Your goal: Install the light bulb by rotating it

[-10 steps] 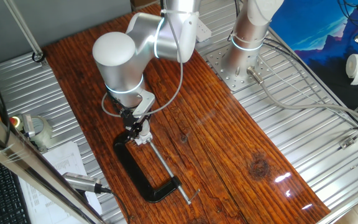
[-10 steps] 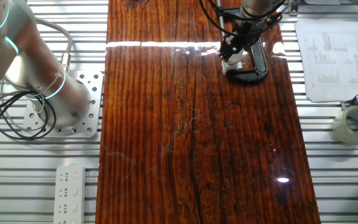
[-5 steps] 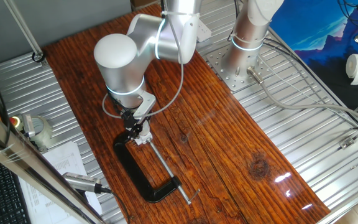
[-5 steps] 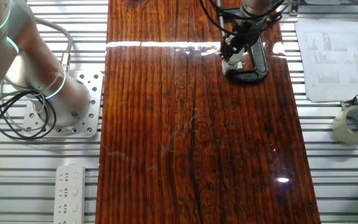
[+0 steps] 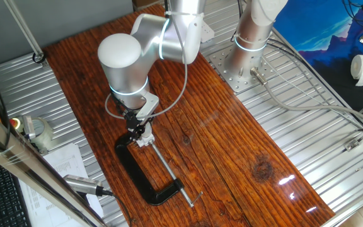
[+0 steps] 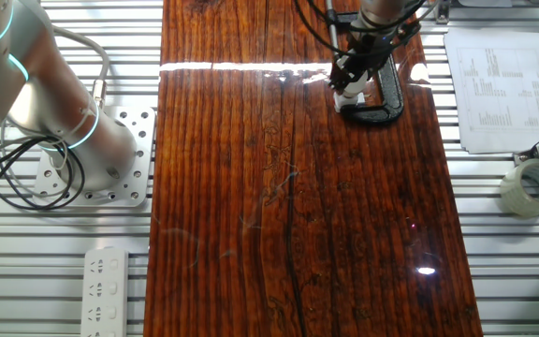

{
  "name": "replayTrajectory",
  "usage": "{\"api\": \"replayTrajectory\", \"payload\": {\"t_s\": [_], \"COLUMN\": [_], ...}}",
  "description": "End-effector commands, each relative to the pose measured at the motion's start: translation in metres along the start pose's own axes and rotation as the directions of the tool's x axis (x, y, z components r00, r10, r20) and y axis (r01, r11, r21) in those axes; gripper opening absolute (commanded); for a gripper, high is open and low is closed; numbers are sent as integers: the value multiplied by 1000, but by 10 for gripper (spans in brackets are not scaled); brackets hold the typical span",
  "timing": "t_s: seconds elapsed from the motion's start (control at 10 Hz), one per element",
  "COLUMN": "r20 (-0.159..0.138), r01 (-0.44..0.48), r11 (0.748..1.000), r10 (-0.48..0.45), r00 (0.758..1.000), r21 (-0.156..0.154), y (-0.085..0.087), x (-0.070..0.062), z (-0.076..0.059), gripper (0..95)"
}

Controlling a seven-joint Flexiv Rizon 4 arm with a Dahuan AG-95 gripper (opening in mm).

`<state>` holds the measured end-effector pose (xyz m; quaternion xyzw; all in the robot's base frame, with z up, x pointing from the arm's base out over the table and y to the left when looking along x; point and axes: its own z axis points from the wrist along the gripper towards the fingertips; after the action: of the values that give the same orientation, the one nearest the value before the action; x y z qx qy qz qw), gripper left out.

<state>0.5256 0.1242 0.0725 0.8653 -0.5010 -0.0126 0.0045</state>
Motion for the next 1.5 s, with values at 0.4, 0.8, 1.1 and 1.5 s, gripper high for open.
{"api": "replayTrajectory", "payload": {"t_s": [0.4,0.8,1.1,1.5], "r20": [-1,-2,-1,-2], "r01": [-46,-99,-164,-257], "r11": [999,995,986,966], "r10": [46,99,164,257], "r00": [999,995,986,966], "r21": [0,-2,2,5], "y": [0,0,0,0], "x": [0,0,0,0], "z": [0,0,1,1], "gripper": [190,190,190,190]}}
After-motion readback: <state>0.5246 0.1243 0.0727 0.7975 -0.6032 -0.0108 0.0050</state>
